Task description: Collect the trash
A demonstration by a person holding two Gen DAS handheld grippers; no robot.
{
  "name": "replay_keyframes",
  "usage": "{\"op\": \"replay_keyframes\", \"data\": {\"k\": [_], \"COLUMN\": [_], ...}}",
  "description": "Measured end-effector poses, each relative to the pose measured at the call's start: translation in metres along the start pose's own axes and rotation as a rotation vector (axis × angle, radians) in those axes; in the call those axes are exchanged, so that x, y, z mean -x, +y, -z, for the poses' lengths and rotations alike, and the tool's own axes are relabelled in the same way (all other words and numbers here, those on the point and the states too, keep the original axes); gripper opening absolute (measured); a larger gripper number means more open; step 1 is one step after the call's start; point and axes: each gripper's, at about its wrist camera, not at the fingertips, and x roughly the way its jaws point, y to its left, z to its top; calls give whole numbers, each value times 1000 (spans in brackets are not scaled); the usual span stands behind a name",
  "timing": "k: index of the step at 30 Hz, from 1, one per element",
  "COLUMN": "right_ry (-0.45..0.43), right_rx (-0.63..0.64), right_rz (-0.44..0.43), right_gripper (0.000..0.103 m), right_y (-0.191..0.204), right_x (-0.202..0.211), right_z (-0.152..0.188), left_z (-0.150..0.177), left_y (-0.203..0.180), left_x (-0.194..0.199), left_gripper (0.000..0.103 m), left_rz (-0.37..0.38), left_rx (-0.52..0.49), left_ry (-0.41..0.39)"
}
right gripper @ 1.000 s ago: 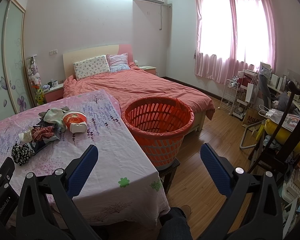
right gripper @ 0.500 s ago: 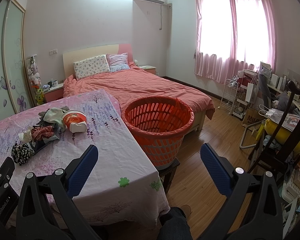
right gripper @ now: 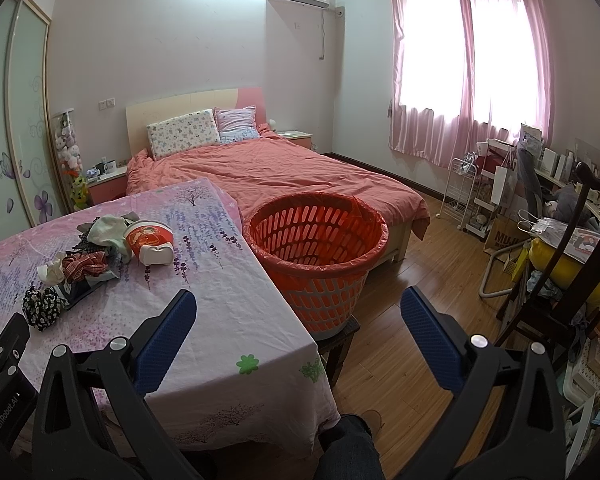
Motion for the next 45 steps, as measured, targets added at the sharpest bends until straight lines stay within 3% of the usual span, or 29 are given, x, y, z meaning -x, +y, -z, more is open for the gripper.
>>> {"op": "replay_keyframes", "data": {"k": [18, 30, 37, 45], "right_ry": [16, 116, 146, 231], "right_rx": [14, 73, 117, 163], "right_rz": [-19, -125, -220, -365], "right_gripper": [101, 101, 101, 94], "right_y": [6, 37, 65, 113], "right_x": [-9, -62, -89, -142], "right_z": [3, -5, -17, -36], "left_z": [-3, -18, -25, -21], "left_y": [7, 99, 110, 109], "left_x": [-10, -81, -124, -173], "left_gripper": [99, 99, 95, 74], "left_rz": [-25, -140, -54, 33], "left_rx": [23, 143, 78, 73], "left_ry": [12, 65, 105, 234]}}
